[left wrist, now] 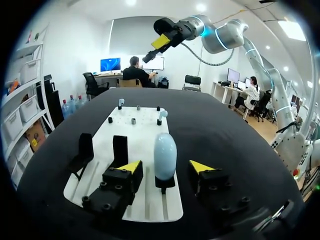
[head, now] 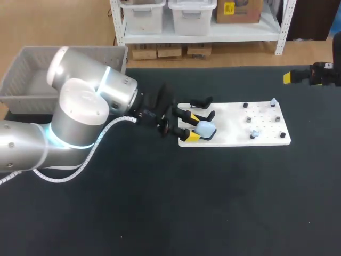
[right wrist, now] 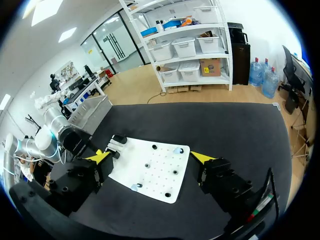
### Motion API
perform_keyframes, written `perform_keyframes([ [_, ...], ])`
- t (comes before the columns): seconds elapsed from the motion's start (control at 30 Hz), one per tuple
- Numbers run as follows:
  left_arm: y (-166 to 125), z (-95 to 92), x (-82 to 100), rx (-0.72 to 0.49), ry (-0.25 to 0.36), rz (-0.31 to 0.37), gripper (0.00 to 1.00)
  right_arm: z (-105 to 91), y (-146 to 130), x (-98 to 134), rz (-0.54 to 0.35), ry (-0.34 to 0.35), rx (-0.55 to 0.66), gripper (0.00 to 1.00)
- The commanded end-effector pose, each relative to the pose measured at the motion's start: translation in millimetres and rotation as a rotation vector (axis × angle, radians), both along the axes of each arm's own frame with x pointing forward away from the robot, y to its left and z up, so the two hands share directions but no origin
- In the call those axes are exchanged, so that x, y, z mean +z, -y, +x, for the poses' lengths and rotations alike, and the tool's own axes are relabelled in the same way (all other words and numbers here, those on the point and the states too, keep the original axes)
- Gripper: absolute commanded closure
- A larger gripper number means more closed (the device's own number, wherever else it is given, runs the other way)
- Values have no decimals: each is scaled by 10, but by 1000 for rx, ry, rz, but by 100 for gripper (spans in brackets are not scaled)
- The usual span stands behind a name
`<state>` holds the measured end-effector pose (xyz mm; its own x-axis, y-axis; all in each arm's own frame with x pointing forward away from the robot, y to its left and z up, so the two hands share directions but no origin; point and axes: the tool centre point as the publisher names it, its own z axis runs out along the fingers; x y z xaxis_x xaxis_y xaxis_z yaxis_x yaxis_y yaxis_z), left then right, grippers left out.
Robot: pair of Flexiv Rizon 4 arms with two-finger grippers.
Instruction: Pick up each earbud case from the left stands, insert the matching earbuds, close the lid, and place the case in the box.
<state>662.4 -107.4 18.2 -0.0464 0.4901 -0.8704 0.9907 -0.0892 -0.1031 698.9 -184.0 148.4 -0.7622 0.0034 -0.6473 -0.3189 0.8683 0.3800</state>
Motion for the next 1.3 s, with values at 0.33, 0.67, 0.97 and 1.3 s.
perform_keyframes([
  [0.33, 52, 20, -42, -3, -2, -15, 53, -4, -1, 5, -2, 0, -1, 0],
  [0.67, 80, 5, -34, -12, -2, -22, 54, -4, -1, 5, -2, 0, -1, 0],
  [0.97, 103, -30, -56, -24, -8, -26, 60, -4, -1, 5, -2, 0, -1, 0],
  [1.3, 90, -96, 53, -28, 17, -39, 100, -4, -1, 5, -2, 0, -1, 0],
])
